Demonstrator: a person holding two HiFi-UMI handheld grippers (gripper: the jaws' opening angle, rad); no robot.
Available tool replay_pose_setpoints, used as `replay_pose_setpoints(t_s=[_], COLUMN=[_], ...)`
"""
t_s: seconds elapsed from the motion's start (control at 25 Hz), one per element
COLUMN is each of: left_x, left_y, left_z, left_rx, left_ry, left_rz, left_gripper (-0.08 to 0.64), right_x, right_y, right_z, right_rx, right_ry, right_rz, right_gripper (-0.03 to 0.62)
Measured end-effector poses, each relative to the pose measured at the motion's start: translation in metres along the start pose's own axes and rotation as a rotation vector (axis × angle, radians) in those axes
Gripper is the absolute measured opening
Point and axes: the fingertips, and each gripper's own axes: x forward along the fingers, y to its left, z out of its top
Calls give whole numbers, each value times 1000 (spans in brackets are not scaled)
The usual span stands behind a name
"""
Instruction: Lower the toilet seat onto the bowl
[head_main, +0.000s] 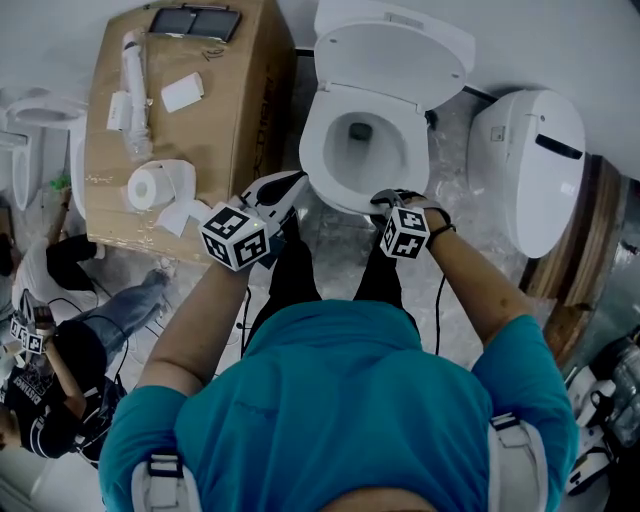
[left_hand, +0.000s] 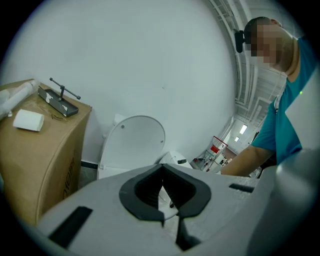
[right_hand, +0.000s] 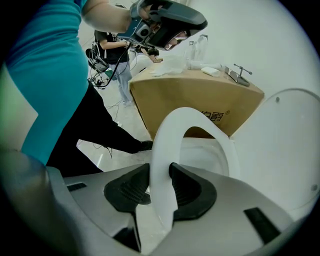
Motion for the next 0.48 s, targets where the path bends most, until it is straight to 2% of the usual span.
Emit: replay_pose_setpoints(t_s=[0.48], left_x=[8], left_y=[18], left_z=[-21], left_rx=[-17], left_ry=[15], left_rz=[14], left_gripper=[5], right_x=[37], right_y=[19], right_z=[-10], right_rx=[-3], right_ry=[19], right_rz=[28], right_gripper=[144])
